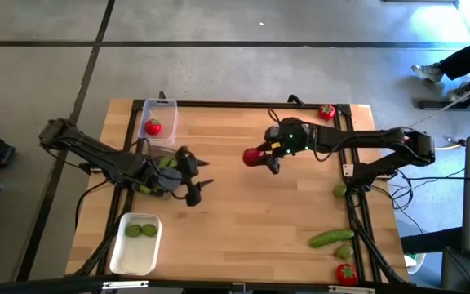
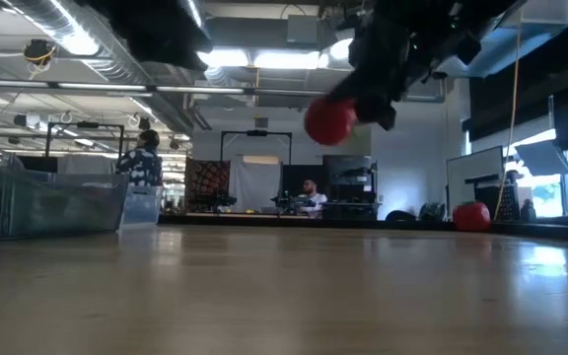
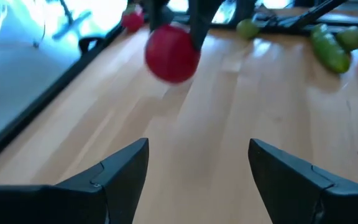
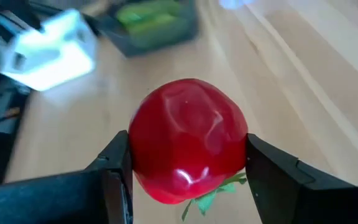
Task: Sort produce into baskets
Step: Put the middle right tomato into the transparent bin
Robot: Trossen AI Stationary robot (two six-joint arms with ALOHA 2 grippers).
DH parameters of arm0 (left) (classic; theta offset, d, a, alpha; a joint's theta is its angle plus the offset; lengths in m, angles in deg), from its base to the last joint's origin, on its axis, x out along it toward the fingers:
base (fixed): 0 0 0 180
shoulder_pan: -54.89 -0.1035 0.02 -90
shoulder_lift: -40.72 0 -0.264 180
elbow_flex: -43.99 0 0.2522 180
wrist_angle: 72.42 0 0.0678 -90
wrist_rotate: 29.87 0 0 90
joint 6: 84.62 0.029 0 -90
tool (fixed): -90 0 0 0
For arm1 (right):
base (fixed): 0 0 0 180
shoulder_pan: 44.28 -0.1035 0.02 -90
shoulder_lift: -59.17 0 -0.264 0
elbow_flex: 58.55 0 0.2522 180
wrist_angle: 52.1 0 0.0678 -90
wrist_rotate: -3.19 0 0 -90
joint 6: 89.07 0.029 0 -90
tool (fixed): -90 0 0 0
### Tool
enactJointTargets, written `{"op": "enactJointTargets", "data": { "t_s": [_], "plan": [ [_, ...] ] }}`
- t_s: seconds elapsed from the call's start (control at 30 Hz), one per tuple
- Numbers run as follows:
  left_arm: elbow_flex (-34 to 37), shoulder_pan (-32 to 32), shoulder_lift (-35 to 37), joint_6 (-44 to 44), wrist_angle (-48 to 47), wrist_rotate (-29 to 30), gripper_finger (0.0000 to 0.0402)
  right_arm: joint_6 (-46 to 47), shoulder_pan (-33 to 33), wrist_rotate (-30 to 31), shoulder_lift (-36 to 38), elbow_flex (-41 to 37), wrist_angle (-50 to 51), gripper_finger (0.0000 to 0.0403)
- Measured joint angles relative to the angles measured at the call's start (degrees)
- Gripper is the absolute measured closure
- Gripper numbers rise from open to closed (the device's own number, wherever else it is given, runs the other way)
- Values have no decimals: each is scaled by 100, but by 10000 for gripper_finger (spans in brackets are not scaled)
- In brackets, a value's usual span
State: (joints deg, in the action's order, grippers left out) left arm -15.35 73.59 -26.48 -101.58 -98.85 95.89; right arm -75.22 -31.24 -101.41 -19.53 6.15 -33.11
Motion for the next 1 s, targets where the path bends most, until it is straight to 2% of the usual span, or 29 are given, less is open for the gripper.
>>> {"op": "enactJointTargets", "data": {
  "t_s": [0.47, 0.63, 0.8, 1.0],
  "plan": [
    [0, 0, -778, 2360, 2039, 12, 130, 214, -822, -1, -4, 0, -1585, 205],
    [0, 0, -1040, 3070, 2781, 27, 130, 232, -1047, 256, -31, 2, -1943, 205],
    [1, 4, -1131, 3472, 3213, 91, 130, 223, -1128, 306, -28, 2, -2035, 205],
    [2, 4, -1124, 3468, 3308, 116, 130, 181, -1196, 323, -64, 1, -2184, 205]
  ]
}}
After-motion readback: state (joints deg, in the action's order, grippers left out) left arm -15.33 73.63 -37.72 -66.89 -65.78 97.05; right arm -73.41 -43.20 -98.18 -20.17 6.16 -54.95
